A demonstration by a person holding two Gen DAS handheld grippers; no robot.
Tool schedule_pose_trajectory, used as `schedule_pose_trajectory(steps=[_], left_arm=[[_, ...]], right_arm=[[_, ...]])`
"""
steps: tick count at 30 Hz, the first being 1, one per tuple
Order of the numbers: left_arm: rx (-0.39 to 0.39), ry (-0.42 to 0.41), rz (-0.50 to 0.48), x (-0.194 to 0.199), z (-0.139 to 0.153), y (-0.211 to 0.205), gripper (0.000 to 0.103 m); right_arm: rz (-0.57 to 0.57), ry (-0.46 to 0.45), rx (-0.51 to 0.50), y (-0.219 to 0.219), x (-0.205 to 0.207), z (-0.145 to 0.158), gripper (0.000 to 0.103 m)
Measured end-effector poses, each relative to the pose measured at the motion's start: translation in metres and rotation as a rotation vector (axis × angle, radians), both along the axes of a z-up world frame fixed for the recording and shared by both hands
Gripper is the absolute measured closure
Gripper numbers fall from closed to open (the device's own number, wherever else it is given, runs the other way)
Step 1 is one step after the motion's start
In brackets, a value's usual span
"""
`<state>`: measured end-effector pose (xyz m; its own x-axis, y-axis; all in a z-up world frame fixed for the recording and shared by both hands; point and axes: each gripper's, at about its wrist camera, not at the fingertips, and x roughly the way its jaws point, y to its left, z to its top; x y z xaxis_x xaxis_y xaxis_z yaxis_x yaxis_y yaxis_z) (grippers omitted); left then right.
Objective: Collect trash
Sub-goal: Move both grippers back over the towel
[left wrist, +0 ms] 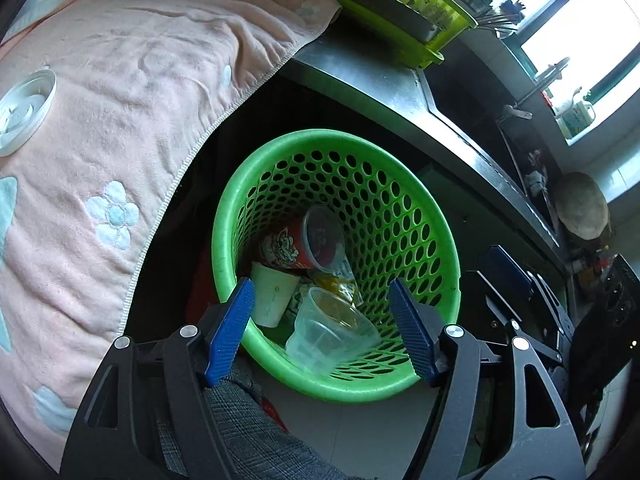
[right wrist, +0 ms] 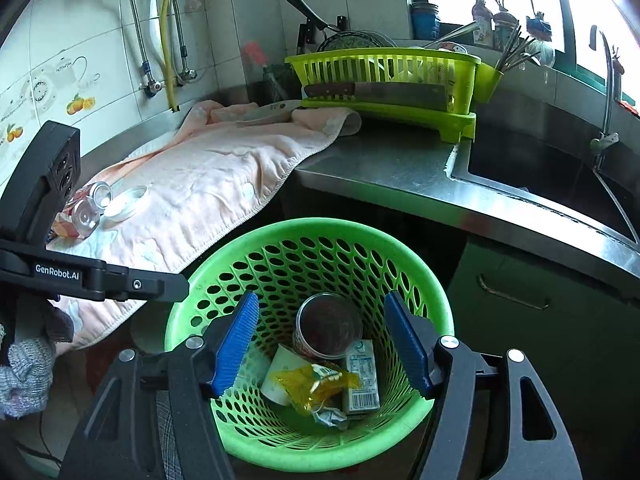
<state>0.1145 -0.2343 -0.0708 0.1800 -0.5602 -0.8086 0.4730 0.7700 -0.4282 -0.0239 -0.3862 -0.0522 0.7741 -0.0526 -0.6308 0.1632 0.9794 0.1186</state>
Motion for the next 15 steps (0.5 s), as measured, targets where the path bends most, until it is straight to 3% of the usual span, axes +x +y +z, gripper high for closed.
schedule_pose_trajectory(steps=[7, 15], left_arm=[[-0.008, -0.024, 0.026, -0.003, 0.01, 0.016, 0.033], [0.046, -0.09, 0.096, -0.003, 0.029, 0.05, 0.032]], right_arm=[[0.013, -0.016, -0.001, 0.006, 0.001, 0.006, 0.037], [0.053, -0.024, 0.013, 0.018, 0.012, 0.01, 0.036]])
